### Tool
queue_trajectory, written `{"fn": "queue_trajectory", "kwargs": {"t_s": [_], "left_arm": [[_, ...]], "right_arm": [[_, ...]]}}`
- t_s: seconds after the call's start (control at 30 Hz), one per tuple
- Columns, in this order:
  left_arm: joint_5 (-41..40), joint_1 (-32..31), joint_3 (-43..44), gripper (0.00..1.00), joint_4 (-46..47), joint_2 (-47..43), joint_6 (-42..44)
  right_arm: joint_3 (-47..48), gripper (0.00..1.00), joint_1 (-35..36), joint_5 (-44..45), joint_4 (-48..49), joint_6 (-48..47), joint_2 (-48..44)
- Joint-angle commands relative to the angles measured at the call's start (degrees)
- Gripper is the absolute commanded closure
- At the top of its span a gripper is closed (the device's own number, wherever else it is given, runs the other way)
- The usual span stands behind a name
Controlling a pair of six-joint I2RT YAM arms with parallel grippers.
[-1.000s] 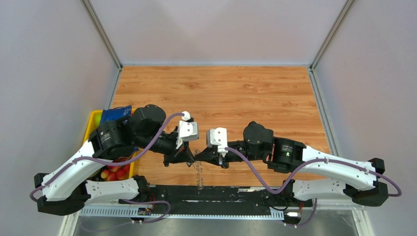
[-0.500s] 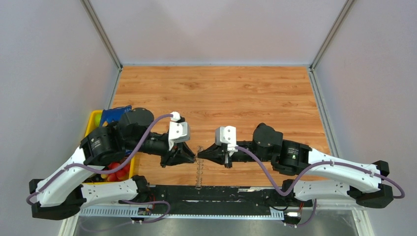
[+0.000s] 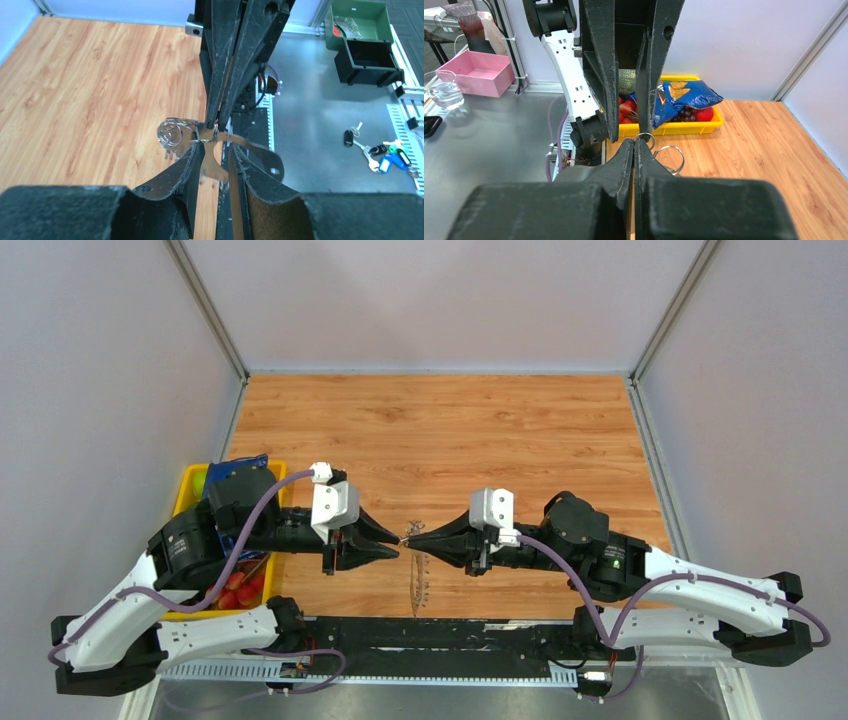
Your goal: Put the keys on the keyring
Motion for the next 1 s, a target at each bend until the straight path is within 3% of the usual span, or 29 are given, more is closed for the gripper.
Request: {"fn": "queue_trajectory", "kwargs": {"t_s": [0.0, 0.37, 0.97], "left_arm": [[-0.9, -0.2, -0.4, 0.65, 6.4, 0.2, -0.5], [-1.2, -0.2, -0.3, 0.62, 5.8, -2.7, 1.6], [6.0, -0.2, -2.7, 0.60, 8.6, -3.5, 3.4]], "right_arm": [[1.3, 1.00, 0.5, -0.4, 4.7, 0.3, -1.3], [1.4, 1.00, 0.7, -1.1, 4.7, 0.3, -1.9], [4.0, 1.00, 0.8, -4.3, 4.7, 2.5, -0.5]]}}
